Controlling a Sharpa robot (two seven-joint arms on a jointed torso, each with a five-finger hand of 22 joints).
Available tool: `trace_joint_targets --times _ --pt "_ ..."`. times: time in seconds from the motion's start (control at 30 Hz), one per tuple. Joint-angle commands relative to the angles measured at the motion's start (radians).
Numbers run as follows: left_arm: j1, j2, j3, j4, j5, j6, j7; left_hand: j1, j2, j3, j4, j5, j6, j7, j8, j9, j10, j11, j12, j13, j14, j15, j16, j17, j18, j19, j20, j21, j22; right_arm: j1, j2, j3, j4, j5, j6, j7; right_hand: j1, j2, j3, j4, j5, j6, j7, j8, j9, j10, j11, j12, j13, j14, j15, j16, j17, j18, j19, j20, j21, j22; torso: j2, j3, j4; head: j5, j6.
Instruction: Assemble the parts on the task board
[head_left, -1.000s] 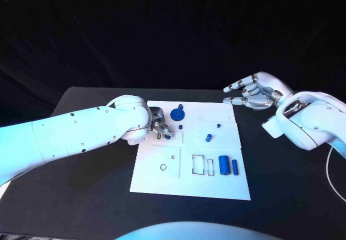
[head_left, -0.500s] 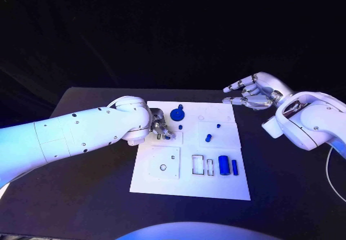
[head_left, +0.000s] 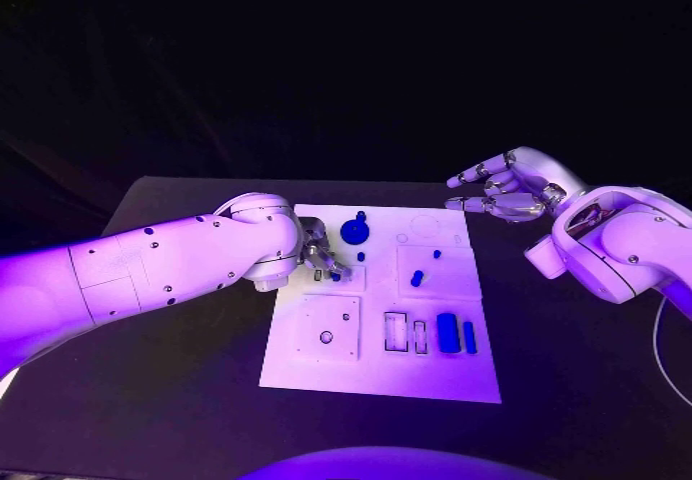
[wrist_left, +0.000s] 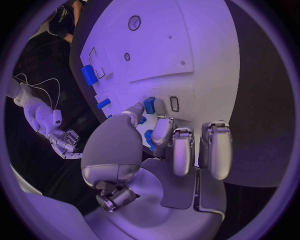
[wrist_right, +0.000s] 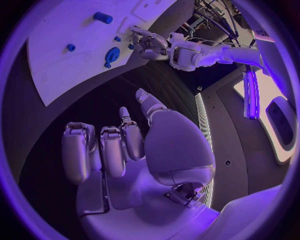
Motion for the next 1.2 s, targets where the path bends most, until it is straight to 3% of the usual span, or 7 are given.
trace_joint_targets --times 0.03,0.17,0.33,0.5,0.6,0.83,1.2 --pt "0.001 -0.002 0.004 0.004 0.016 -0.006 -0.121 -0.011 0.003 -0.029 0.013 -0.002 0.008 0.0 0.006 0.002 0.008 -0.002 0.007 0.002 0.104 -0.009 0.003 0.263 -0.011 0.089 -0.008 0.004 0.226 -0.001 0.0 0.0 0.0 0.0 0.01 0.004 -0.01 0.004 -0.004 0.0 0.004 0.005 -0.003 -0.001 0.0 -0.003 -0.003 -0.005 0.105 0.083 0.001 -0.005 0.179 0.001 -0.007 0.0 -0.003 0.001 0.0 -0.0005 -0.0001 -0.001 0.0" --pt "0.008 -0.007 0.012 0.011 0.023 -0.014 -0.117 -0.02 0.012 -0.077 0.022 -0.003 0.008 -0.001 0.006 0.004 0.009 -0.003 0.008 0.003 0.104 -0.01 0.003 0.263 -0.011 0.09 -0.009 0.004 0.227 -0.001 0.0 0.0 0.0 0.002 0.012 0.005 -0.012 0.004 -0.006 0.002 0.004 0.004 -0.003 -0.001 0.0 -0.003 -0.003 -0.006 0.105 0.083 0.001 -0.006 0.178 0.002 -0.007 0.0 -0.004 0.0 0.0 0.0 0.0002 -0.002 0.001" --pt "0.019 -0.021 0.037 0.019 0.034 -0.018 -0.115 -0.025 0.023 -0.12 0.023 -0.003 0.006 -0.001 0.005 0.005 0.007 -0.003 0.006 0.001 0.104 -0.011 0.003 0.263 -0.01 0.088 -0.01 0.001 0.222 -0.002 0.0 -0.001 -0.001 0.003 0.012 0.005 -0.012 0.004 -0.007 0.002 0.004 0.004 -0.003 -0.001 0.0 -0.004 -0.004 -0.006 0.105 0.083 0.001 -0.006 0.178 0.001 -0.007 0.0 -0.004 0.001 0.001 -0.0001 0.0008 -0.004 0.001" --pt "0.048 -0.031 0.052 0.003 0.084 0.007 -0.109 -0.01 0.034 -0.163 0.022 -0.002 -0.016 0.006 -0.003 0.005 -0.013 0.003 -0.019 -0.024 0.104 -0.007 0.003 0.263 -0.005 0.079 -0.007 -0.014 0.202 -0.002 0.001 -0.001 -0.003 0.003 0.014 0.005 -0.012 0.004 -0.007 0.002 0.004 0.004 -0.003 -0.001 0.0 -0.004 -0.004 -0.006 0.105 0.083 0.001 -0.006 0.178 0.001 -0.007 0.0 -0.004 0.001 0.0 0.0002 0.0016 -0.005 0.004" --pt "0.073 -0.027 0.057 -0.027 0.111 0.034 -0.091 0.034 0.046 -0.188 0.015 0.002 -0.049 0.02 -0.026 -0.005 -0.048 0.015 -0.066 -0.074 0.104 0.001 0.003 0.263 0.0 0.071 0.0 -0.027 0.186 -0.002 0.002 -0.001 -0.005 0.003 0.014 0.005 -0.012 0.004 -0.007 0.002 0.004 0.004 -0.003 -0.001 0.0 -0.004 -0.004 -0.006 0.105 0.083 0.001 -0.006 0.178 0.001 -0.007 0.0 -0.004 0.001 0.001 0.0006 0.0007 -0.005 0.006" --pt "0.107 0.03 0.058 -0.157 0.102 0.099 -0.034 0.125 0.074 -0.215 0.014 0.005 -0.099 0.057 -0.106 -0.072 -0.102 0.047 -0.136 -0.151 0.104 0.029 0.003 0.263 0.006 0.059 0.025 -0.048 0.162 -0.003 0.007 -0.001 -0.009 0.003 0.015 0.005 -0.014 0.004 -0.01 0.004 0.004 0.004 -0.003 -0.002 0.0 -0.003 -0.004 -0.005 0.105 0.083 0.001 -0.006 0.178 0.002 -0.007 0.0 -0.004 0.0 0.002 0.0 0.002 -0.007 0.015" --pt "0.112 0.127 0.037 -0.331 0.032 0.193 -0.002 0.132 0.093 -0.24 0.022 0.003 -0.057 0.051 -0.105 -0.093 -0.086 0.043 -0.113 -0.134 0.104 0.028 0.003 0.263 0.004 0.064 0.028 -0.04 0.173 -0.004 0.015 -0.002 -0.014 0.003 0.018 0.006 -0.013 0.005 -0.01 0.005 0.005 0.004 -0.003 -0.002 0.0 -0.003 -0.004 -0.005 0.105 0.083 0.001 -0.006 0.177 0.002 -0.007 0.0 -0.004 0.0 0.006 -0.0026 -0.0017 -0.001 0.015"
